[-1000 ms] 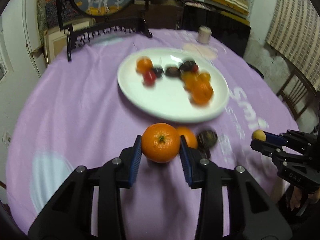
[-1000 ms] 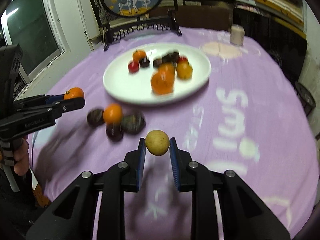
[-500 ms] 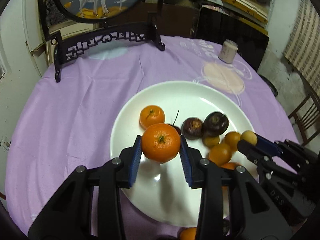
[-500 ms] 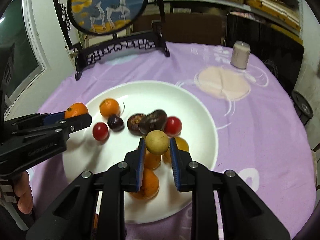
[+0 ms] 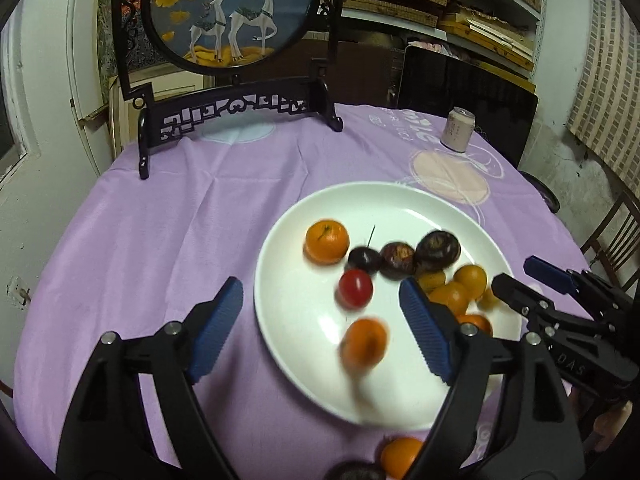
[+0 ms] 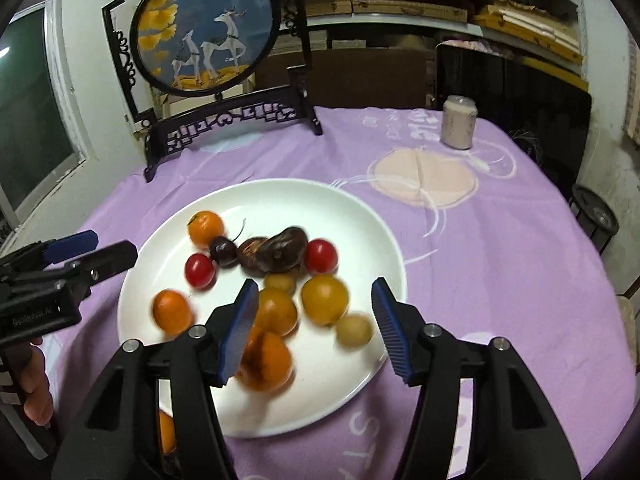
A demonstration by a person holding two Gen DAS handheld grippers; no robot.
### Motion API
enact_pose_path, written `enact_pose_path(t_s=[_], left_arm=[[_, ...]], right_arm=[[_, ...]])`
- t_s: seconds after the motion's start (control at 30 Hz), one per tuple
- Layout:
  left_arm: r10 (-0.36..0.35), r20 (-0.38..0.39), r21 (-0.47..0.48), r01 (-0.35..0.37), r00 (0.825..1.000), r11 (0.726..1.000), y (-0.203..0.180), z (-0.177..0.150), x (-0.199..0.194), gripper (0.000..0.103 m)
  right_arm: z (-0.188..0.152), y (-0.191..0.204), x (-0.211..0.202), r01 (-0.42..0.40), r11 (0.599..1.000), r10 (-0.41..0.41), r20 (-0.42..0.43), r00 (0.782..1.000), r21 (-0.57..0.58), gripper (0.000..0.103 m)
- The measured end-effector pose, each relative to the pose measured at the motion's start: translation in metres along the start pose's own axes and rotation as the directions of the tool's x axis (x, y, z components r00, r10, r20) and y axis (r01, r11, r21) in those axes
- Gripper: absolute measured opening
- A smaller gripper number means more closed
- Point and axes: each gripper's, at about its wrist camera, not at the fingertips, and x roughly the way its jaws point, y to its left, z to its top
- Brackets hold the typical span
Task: Organize fruits
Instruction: 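Carry the orange tomato in the left tool while the right tool carries the yellow fruit, both onto plate, then grasp the dark cherry with the right tool while the left tool grasps a dark plum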
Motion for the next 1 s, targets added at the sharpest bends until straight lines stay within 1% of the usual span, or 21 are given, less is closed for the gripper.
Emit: enact_pose_path(t_s=[0.07,0.13,0.2,0.27,0.33,0.4,0.43,0.5,0.57,0.73,1.0], left_arm=[[-0.002,-0.006,-0.021,0.002,1.000,1.000,0.005,-0.011,-0.007,0.082],[-0.010,-0.007,-0.060,0.010,1.000,0.998,0.015,-0.027,-0.018,0.082],[-0.014,-0.017,-0.089,0.013,1.000,0.996,0.025,-0.046,-0.031,0.084],[-0.009,-0.029,-0.096,0.007,1.000,0.995,0.033,-0.065,-0.042,0.084],[0.009,-0.039,-0.089,-0.013,0.999,0.996,0.041,-0.085,-0.055,0.085],[0.014,-0.054,-0.077,-0.018,0.998,0.997,0.047,-0.103,-0.064,0.086],[0.015,-0.059,-0.073,-0.019,0.998,0.997,0.048,-0.108,-0.067,0.086],[0.013,-0.073,-0.065,-0.018,0.997,0.998,0.049,-0.115,-0.068,0.086],[0.003,-0.082,-0.064,-0.008,0.997,0.998,0.048,-0.120,-0.068,0.086],[-0.004,-0.086,-0.074,-0.003,0.996,0.997,0.052,-0.123,-0.069,0.086],[-0.024,-0.095,-0.075,0.017,0.995,0.997,0.053,-0.125,-0.067,0.086]], right_arm=[[-0.003,0.007,-0.005,-0.017,1.000,0.018,0.022,1.000,-0.023,0.059],[-0.011,0.016,-0.017,-0.018,0.998,0.022,0.054,0.998,-0.057,0.059],[-0.026,0.022,-0.032,-0.037,0.997,0.041,0.059,0.997,-0.064,0.059],[-0.043,0.025,-0.045,-0.076,0.996,0.078,0.034,0.996,-0.052,0.059],[-0.073,0.032,-0.065,-0.183,0.983,0.183,-0.024,0.983,-0.025,0.059],[-0.096,0.045,-0.079,-0.247,0.968,0.244,-0.069,0.967,-0.039,0.059],[-0.103,0.053,-0.083,-0.260,0.964,0.254,-0.087,0.963,-0.056,0.059],[-0.115,0.069,-0.087,-0.273,0.956,0.260,-0.121,0.958,-0.104,0.059],[-0.120,0.081,-0.085,-0.271,0.953,0.253,-0.140,0.957,-0.132,0.059],[-0.122,0.082,-0.077,-0.272,0.957,0.254,-0.165,0.953,-0.099,0.059],[-0.125,0.086,-0.071,-0.248,0.963,0.223,-0.202,0.954,-0.105,0.059]])
